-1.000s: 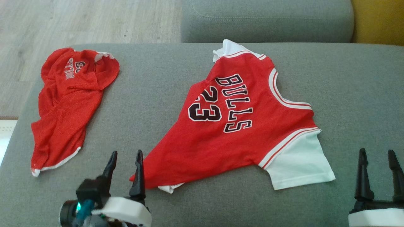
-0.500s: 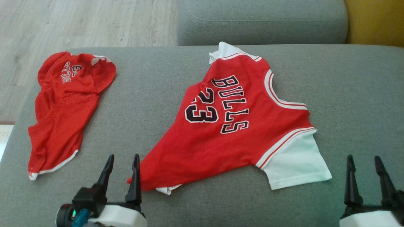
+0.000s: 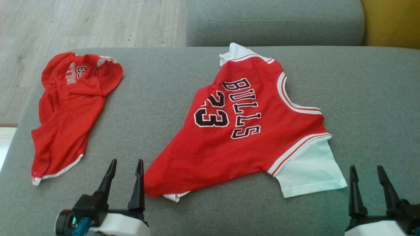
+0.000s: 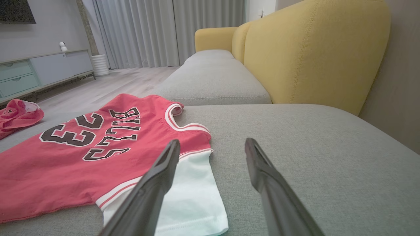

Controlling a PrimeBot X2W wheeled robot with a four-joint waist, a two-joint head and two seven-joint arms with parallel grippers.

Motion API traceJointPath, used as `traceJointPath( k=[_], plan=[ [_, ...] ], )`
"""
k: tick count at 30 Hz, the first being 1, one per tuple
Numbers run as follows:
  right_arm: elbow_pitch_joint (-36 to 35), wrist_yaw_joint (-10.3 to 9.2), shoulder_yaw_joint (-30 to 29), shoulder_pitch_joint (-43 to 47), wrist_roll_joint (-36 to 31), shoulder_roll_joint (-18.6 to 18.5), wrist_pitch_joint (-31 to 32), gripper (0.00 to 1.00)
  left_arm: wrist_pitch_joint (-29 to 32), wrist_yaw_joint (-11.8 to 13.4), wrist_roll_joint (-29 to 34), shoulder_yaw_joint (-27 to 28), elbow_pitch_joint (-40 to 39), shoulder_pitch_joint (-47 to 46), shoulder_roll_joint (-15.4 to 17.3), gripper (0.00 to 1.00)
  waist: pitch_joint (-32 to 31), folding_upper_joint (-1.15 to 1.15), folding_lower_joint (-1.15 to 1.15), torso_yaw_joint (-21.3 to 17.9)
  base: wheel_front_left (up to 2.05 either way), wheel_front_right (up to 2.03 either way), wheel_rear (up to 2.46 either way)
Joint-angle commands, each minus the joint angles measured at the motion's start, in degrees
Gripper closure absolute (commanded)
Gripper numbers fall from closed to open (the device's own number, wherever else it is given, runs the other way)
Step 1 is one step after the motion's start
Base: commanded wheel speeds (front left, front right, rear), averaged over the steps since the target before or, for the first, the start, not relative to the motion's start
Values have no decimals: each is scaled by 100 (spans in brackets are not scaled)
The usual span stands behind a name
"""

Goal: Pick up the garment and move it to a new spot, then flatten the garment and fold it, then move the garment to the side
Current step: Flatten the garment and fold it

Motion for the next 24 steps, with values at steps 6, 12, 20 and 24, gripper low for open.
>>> traceJointPath(
  k=[6,12,20,24],
  plan=[
    [-151,-4,160,-185,-78,-61,-62,0,-71,1,57,186,-157,-57,-43,0,-4,0,0,77,0,0,0],
    [3,-4,209,-274,-121,-84,27,0,-68,93,59,219,449,192,-43,0,-75,0,0,39,0,0,0],
    [-57,-4,257,-537,-97,-611,1871,0,914,-213,-2,44,808,56,232,0,-28,0,0,67,0,0,0],
    [-25,-4,255,-605,-44,-765,2732,0,1084,-395,-84,-52,1032,-125,280,0,53,0,0,52,0,0,0]
  ],
)
